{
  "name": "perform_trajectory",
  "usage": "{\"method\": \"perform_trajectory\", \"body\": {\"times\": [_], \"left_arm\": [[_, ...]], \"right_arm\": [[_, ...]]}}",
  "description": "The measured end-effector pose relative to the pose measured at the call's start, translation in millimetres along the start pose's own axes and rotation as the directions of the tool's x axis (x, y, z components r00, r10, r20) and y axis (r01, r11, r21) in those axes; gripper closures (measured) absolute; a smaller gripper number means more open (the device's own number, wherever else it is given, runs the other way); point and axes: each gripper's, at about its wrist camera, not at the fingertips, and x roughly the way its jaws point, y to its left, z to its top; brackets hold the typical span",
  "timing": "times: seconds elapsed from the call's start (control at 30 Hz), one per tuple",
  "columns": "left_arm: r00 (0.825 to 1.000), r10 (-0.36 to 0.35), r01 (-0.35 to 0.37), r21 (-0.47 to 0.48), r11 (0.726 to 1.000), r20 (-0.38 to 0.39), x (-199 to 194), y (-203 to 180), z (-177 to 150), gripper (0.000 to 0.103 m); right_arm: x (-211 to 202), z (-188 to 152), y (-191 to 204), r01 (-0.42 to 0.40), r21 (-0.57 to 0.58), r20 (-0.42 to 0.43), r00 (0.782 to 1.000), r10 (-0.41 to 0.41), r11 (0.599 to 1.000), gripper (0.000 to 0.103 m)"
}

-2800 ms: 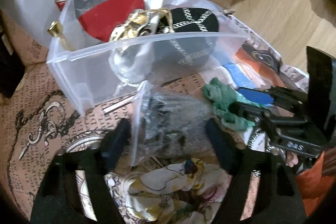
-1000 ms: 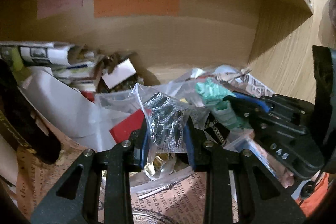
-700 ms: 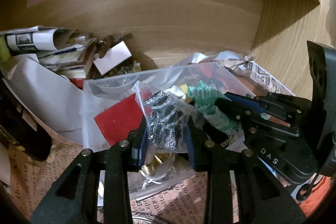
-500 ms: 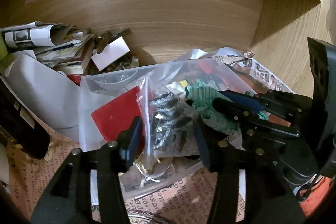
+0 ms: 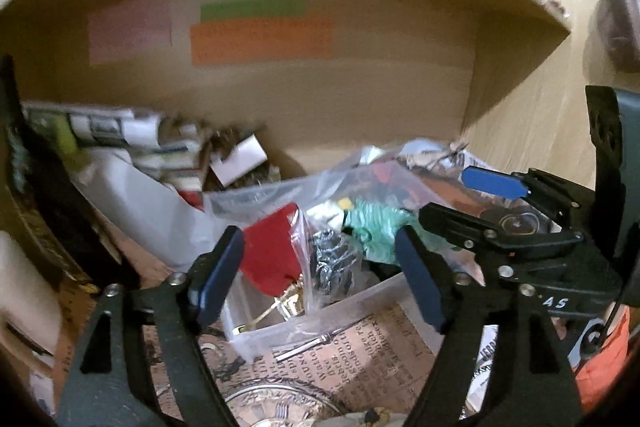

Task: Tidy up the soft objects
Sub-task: 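Carry the mesh bag and glove into the clear box and open both tools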

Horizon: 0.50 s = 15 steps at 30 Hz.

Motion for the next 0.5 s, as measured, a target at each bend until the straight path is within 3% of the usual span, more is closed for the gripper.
{"method": "perform_trajectory", "body": {"times": [0.1, 0.23, 0.5], "left_arm": [[0.999, 0.007, -0.008, 0.020, 1.000, 0.044, -22.8, -3.0, -1.4, 0.009], [0.998, 0.025, -0.028, 0.037, 0.999, 0.061, -43.2, -8.2, -10.1, 0.004], [0.999, 0.015, -0.014, 0.023, 1.000, -0.050, -46.0, -10.9, -50.8, 0.003]], "right_arm": [[-18.7, 1.6, 4.5, -0.002, -0.004, 0.037, 0.999, 0.002, 1.000, 0.025], [-41.6, -5.5, 10.8, 0.003, -0.021, 0.067, 0.998, -0.001, 1.000, 0.021], [-64.2, -35.4, 20.0, -0.005, -0.019, 0.041, 0.999, 0.006, 1.000, 0.020]]}}
